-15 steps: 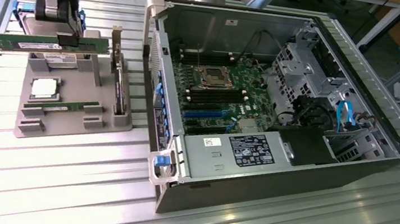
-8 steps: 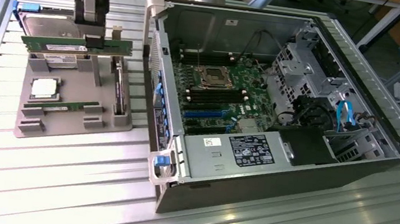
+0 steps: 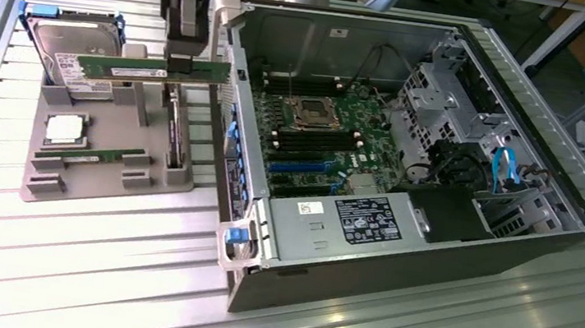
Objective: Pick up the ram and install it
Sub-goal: 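Pick up the ram and move it above insertion slot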
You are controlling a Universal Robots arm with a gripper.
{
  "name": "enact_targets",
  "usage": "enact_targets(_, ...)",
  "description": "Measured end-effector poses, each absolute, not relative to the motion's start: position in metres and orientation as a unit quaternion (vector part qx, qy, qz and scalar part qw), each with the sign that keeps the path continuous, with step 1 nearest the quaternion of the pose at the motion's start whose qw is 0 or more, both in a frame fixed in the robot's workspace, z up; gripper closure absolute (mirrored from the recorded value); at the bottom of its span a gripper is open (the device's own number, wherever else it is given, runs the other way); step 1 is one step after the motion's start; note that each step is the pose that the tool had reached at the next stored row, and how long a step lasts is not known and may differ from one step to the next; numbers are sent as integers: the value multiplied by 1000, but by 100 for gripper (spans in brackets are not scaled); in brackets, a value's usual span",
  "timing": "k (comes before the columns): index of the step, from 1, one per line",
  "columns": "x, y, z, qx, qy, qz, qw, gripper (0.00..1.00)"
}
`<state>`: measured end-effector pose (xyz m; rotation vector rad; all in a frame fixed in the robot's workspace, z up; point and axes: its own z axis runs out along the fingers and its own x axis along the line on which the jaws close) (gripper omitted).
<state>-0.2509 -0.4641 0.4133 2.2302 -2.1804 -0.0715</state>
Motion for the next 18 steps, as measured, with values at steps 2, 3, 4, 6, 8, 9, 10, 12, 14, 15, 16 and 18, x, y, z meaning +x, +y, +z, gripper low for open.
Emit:
enact_targets(2,-242,-464,413,715,-699,-23,11,87)
enact_targets(3,-239,-464,413,715,-699,-23,11,87)
enact_targets(4,-234,-464,413,715,-699,-23,11,87)
enact_targets(6,-224,-464,413,715,-699,-24,12,87)
enact_targets(8,-212,-464,413,715,-699,-25,13,87)
enact_targets(9,-206,-464,413,715,-699,-26,14,87)
enact_targets(10,-202,-464,413,715,-699,-27,15,87)
enact_targets(12,-194,-465,413,715,-699,-28,16,87)
enact_targets(14,-184,-465,413,715,-699,-29,17,87)
enact_targets(15,-181,-465,413,715,-699,-29,17,87)
enact_targets(16,-174,-465,413,715,-699,-30,18,87)
enact_targets(18,-168,-465,413,714,-699,-31,19,87)
